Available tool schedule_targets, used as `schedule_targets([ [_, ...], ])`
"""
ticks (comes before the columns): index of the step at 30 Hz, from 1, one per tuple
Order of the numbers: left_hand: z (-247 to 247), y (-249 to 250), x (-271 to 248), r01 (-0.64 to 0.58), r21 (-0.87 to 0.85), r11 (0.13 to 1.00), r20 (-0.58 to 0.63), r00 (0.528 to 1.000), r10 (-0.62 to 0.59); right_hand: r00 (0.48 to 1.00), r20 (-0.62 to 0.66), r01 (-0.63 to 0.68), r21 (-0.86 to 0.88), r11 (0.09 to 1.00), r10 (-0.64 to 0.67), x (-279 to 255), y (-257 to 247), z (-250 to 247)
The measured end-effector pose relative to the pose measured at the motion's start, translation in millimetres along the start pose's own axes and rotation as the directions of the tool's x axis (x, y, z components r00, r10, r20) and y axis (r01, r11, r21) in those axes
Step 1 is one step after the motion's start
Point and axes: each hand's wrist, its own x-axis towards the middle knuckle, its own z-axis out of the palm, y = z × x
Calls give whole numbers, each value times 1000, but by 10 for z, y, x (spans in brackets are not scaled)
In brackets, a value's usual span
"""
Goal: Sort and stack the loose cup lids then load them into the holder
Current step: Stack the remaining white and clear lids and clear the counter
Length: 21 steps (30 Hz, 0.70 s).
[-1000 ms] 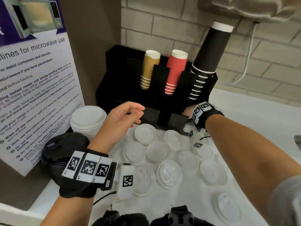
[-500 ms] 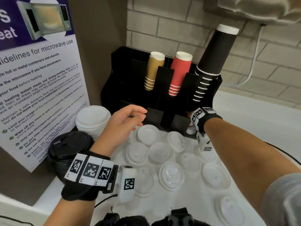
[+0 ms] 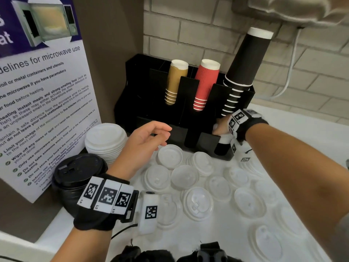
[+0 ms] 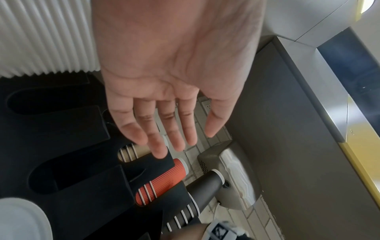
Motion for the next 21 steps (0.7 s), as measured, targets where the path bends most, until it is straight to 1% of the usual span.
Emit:
schedule_targets([
  [1,20,5,2,1,-3,1000,12,1000,-1,999,41,-4,-6,1000,4,-54,5,-93],
  [2,40,6,2,2,-5,1000,24,1000,-2,998,61,-22,32,999,21,-158,24,-213],
  [3,57,8,-1,2,-8,1000,35,999,-2,998,60,-23,41,999,20,-242,53,-317],
  [5,86,10,-13,4,-17,1000,50,999,-4,998,65,-6,144,990,-3,-509,76,-541],
  [6,100,12,-21,5,-23,1000,51,999,-4,998,53,0,219,976,-12,-643,97,-599],
  [7,114,12,-30,8,-33,999,48,999,-7,1000,13,19,306,952,-24,-768,110,-648],
  [8,128,12,-40,14,-47,999,45,999,-12,995,-67,88,399,913,-67,-879,123,-657],
  [9,142,10,-49,25,-64,998,48,999,-22,977,-156,205,496,844,-146,-979,113,-636],
  [10,152,4,-63,43,-86,995,68,997,-37,937,-250,348,597,723,-245,-1072,69,-576],
  [11,170,-3,-75,66,-121,990,102,993,-53,878,-339,477,673,565,-338,-1174,-25,-492],
  [12,187,-4,-90,83,-173,981,145,988,-58,816,-417,566,713,413,-400,-1269,-150,-387],
  [13,205,1,-108,88,-228,970,188,981,-45,765,-473,617,732,288,-436,-1363,-281,-281],
  [14,223,4,-127,73,-264,962,220,975,-13,732,-513,640,744,192,-448,-1436,-407,-172],
  [15,237,-2,-148,36,-273,961,236,971,30,714,-539,644,756,118,-447,-1495,-518,-62],
  [16,247,-9,-172,-11,-258,966,245,967,76,708,-557,641,765,64,-433,-1540,-610,46],
  [17,253,-19,-194,-49,-241,969,247,963,110,717,-567,628,778,23,-406,-1564,-673,146],
  [18,250,-31,-214,-57,-232,971,250,961,117,735,-572,610,792,-13,-364,-1585,-723,227],
  [21,219,-81,-286,-12,-241,971,273,959,79,797,-549,543,834,-99,-253,-1631,-815,395],
])
